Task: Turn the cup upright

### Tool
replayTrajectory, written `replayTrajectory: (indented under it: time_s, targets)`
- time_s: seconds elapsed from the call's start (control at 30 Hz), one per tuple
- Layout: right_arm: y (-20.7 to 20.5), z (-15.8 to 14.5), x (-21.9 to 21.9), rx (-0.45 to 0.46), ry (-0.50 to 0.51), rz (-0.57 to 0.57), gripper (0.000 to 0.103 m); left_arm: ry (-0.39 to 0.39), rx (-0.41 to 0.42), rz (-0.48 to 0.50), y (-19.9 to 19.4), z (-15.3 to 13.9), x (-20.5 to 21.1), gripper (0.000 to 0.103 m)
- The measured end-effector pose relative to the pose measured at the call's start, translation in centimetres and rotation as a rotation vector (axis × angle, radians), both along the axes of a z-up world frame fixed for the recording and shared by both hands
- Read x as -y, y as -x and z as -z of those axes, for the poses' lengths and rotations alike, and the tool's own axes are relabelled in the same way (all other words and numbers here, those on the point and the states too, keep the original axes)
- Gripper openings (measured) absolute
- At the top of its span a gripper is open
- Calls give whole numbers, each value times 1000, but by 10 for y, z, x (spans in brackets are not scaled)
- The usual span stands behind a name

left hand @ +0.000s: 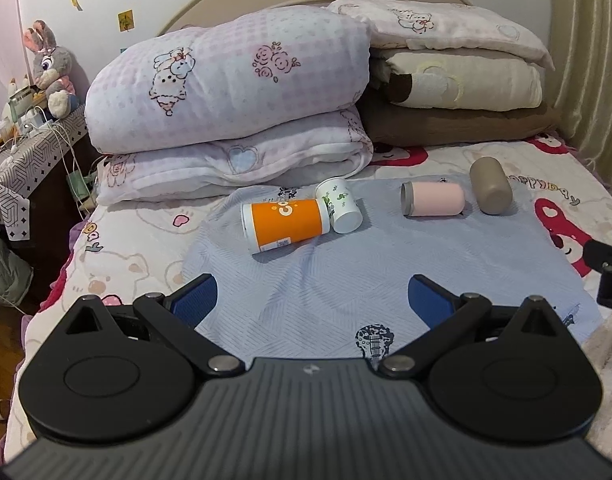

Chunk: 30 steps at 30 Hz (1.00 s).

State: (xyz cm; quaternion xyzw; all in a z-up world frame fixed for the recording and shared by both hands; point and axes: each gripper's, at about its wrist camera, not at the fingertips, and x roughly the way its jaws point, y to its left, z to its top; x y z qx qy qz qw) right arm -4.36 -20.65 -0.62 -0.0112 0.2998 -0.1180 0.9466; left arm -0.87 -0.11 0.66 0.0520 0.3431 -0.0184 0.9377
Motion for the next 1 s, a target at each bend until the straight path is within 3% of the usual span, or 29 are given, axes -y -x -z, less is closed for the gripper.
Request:
replayTrajectory:
  time_s: [0.4, 1.0]
  targets:
    - [3, 0, -10, 4, 32, -35, 101, 25, 19, 0, 4, -1, -5, 103]
    - [6, -1, -5, 25, -17, -66, 101, 67, 12, -44, -5, 8, -17, 103]
